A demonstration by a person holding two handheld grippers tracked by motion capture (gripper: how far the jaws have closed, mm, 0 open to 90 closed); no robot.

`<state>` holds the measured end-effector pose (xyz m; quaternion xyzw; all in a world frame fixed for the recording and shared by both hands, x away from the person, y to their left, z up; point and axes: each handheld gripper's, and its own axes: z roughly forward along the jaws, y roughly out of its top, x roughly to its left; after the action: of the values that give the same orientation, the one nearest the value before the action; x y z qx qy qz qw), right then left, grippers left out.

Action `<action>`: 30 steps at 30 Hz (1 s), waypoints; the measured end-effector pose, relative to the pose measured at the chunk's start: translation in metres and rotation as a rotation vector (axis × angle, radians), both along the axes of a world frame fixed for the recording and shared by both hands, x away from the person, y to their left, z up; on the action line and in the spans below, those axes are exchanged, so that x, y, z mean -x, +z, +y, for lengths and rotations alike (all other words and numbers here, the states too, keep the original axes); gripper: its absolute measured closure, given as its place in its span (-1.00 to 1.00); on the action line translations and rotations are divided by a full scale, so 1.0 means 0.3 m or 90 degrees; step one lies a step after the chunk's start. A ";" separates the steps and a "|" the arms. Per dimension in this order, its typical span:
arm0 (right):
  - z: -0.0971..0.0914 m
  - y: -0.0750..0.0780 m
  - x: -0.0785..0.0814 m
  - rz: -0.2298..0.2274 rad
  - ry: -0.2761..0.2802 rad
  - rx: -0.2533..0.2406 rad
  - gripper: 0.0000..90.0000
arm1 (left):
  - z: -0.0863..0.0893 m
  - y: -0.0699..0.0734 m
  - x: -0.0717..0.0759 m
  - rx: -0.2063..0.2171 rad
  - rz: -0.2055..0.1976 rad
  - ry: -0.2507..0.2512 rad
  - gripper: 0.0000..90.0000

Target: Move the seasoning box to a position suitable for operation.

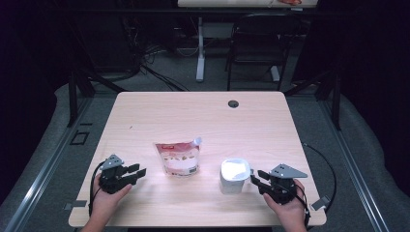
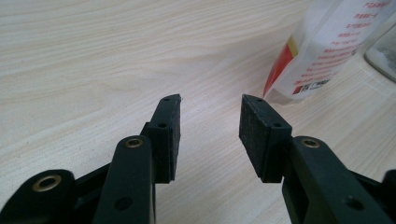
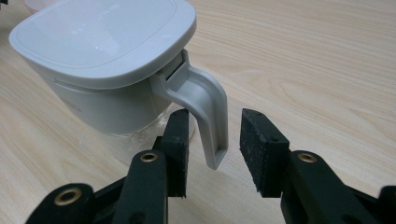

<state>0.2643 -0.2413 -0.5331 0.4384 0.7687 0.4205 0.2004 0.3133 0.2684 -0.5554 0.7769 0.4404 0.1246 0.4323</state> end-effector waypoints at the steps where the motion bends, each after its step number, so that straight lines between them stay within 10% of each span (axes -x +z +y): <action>1: 0.000 0.003 0.002 -0.001 0.002 0.003 0.41 | 0.001 0.001 0.000 -0.001 -0.001 -0.002 0.30; 11: -0.022 0.045 0.025 -0.018 -0.021 -0.003 0.27 | 0.000 0.002 0.005 0.005 0.002 -0.010 0.27; 30: -0.003 0.197 -0.054 0.082 -0.059 0.010 0.74 | -0.003 0.003 0.013 -0.006 -0.005 -0.010 0.25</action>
<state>0.2804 -0.2423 -0.4739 0.4981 0.7622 0.3757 0.1728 0.3095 0.2675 -0.5544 0.7817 0.4324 0.1260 0.4314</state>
